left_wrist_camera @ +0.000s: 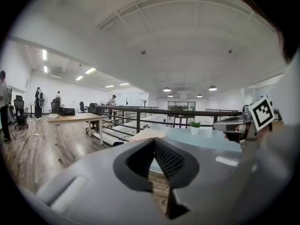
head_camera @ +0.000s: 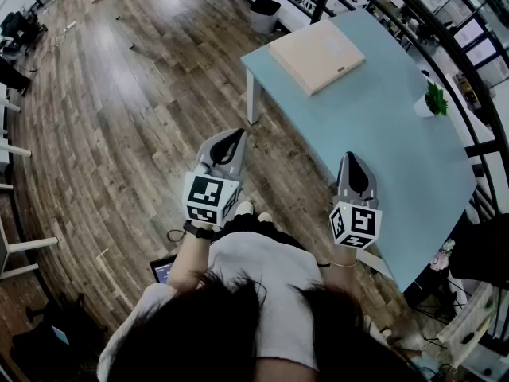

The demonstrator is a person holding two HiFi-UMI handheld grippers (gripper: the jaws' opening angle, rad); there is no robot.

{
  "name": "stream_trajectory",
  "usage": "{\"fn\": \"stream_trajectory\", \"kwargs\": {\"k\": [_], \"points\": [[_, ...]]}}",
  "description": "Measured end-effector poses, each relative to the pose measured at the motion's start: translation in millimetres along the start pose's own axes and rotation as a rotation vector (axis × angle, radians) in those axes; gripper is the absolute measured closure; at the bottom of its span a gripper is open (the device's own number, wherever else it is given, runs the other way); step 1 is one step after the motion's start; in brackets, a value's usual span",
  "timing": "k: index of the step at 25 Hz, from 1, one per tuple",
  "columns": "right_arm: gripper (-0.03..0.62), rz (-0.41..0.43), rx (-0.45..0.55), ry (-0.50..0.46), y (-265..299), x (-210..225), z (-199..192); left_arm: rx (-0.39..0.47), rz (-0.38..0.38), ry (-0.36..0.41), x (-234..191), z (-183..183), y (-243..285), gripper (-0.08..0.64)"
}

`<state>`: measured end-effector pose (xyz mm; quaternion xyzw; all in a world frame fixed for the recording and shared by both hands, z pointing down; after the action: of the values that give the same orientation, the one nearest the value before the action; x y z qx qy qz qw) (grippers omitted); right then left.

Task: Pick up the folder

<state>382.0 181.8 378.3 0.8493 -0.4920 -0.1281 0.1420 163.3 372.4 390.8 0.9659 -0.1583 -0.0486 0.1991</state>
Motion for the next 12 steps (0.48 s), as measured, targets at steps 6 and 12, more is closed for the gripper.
{"fn": "stream_trajectory", "kwargs": {"k": [6,12], "points": [[0.589,0.036,0.009,0.009,-11.7,-1.0,-10.7,0.008,0.008,-0.044,12.9,-14.9,-14.0,0.502],[0.574,0.092,-0.002,0.027,-13.0,-6.9,-19.2,0.006,0.032,-0.072,14.4,-27.1,-23.9,0.502]]}}
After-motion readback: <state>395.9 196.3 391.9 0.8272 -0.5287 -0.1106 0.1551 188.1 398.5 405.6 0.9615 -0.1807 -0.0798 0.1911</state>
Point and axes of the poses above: the fingertips, and each gripper's own axes: y forward along the fingers, x to its right, z out of its top, the point moved 6 cm from there along -y, backward along the fingers, and after that the axes turned 11 degrees about -x, right-handed, at the moved point
